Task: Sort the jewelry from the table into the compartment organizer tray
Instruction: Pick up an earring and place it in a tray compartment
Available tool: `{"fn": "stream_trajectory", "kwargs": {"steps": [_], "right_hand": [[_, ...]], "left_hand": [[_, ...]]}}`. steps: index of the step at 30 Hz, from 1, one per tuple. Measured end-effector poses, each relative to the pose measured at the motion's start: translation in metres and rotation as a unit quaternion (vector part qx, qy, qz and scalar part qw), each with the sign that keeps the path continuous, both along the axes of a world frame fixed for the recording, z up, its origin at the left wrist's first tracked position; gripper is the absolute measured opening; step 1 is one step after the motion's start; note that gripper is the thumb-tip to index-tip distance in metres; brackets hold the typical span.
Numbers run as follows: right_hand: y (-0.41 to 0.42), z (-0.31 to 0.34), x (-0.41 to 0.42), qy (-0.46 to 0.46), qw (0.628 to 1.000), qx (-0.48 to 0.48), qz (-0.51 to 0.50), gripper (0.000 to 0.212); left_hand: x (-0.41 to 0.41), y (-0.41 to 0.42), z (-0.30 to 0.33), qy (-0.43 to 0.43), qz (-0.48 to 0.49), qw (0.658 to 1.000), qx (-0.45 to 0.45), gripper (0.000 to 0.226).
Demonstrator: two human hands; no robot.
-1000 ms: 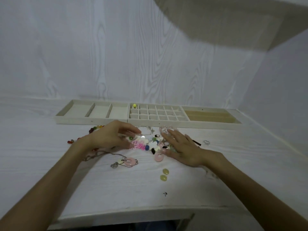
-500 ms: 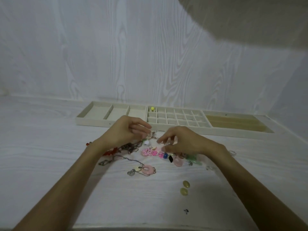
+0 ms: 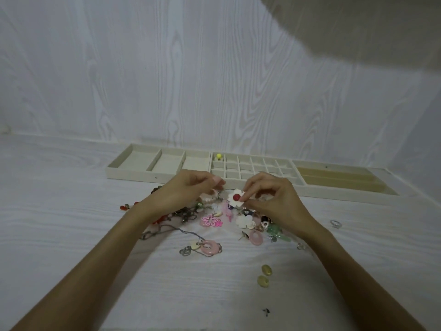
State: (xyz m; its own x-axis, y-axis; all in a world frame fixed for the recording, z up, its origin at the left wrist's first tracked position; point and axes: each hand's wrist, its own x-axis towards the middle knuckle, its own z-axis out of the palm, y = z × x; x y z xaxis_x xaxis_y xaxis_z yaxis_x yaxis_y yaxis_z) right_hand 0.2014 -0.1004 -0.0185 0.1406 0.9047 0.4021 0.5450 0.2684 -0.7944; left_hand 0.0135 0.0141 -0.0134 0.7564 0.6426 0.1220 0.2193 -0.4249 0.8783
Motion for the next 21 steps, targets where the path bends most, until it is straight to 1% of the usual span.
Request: {"fn": "stream_trajectory", "kwargs": {"steps": [1, 3, 6, 8, 9, 10, 12, 14, 16, 18, 19, 21], "right_hand": [[0.001, -0.001, -0.002, 0.016, 1.0, 0.009, 0.007, 0.017], [0.002, -0.003, -0.005, 0.028, 0.999, 0.008, 0.015, 0.016], [0.001, 0.001, -0.006, 0.026, 0.999, -0.023, 0.013, 0.017], [-0.001, 0.008, 0.001, 0.013, 0.998, -0.064, -0.005, 0.021], [-0.002, 0.011, 0.006, -0.025, 0.995, -0.097, -0.018, 0.021], [-0.004, 0.014, 0.011, -0.089, 0.986, -0.137, -0.027, 0.019], [-0.006, 0.017, 0.016, -0.209, 0.953, -0.218, -0.023, 0.016], [-0.008, 0.018, 0.014, -0.263, 0.928, -0.262, -0.008, 0.024], [-0.01, 0.018, 0.011, -0.299, 0.916, -0.266, -0.016, 0.033], [-0.011, 0.02, 0.008, -0.34, 0.909, -0.237, -0.032, 0.035], [-0.011, 0.021, 0.005, -0.345, 0.913, -0.218, -0.025, 0.033], [-0.01, 0.023, 0.0, -0.327, 0.926, -0.191, -0.002, 0.028]], "left_hand": [[0.001, -0.003, 0.001, 0.019, -0.026, 0.999, -0.022, 0.032], [0.004, -0.008, 0.001, 0.033, -0.049, 0.997, -0.04, 0.03], [0.006, -0.008, 0.002, 0.001, -0.019, 0.999, -0.047, 0.02], [0.004, -0.005, 0.002, -0.027, 0.003, 0.998, -0.062, 0.015], [0.001, -0.004, 0.001, -0.03, 0.012, 0.997, -0.066, 0.013], [-0.001, -0.001, 0.0, -0.024, 0.018, 0.998, -0.059, 0.012], [-0.003, 0.002, -0.002, 0.001, 0.03, 0.999, -0.027, 0.012], [-0.005, 0.004, -0.002, 0.016, 0.038, 0.999, -0.007, 0.012], [-0.006, 0.004, -0.001, 0.018, 0.04, 0.999, -0.007, 0.012], [-0.007, 0.003, 0.002, 0.008, 0.047, 0.999, -0.006, 0.012], [-0.008, 0.003, 0.003, 0.0, 0.054, 0.999, -0.009, 0.011], [-0.008, 0.004, 0.005, -0.014, 0.06, 0.998, -0.019, 0.011]]}}
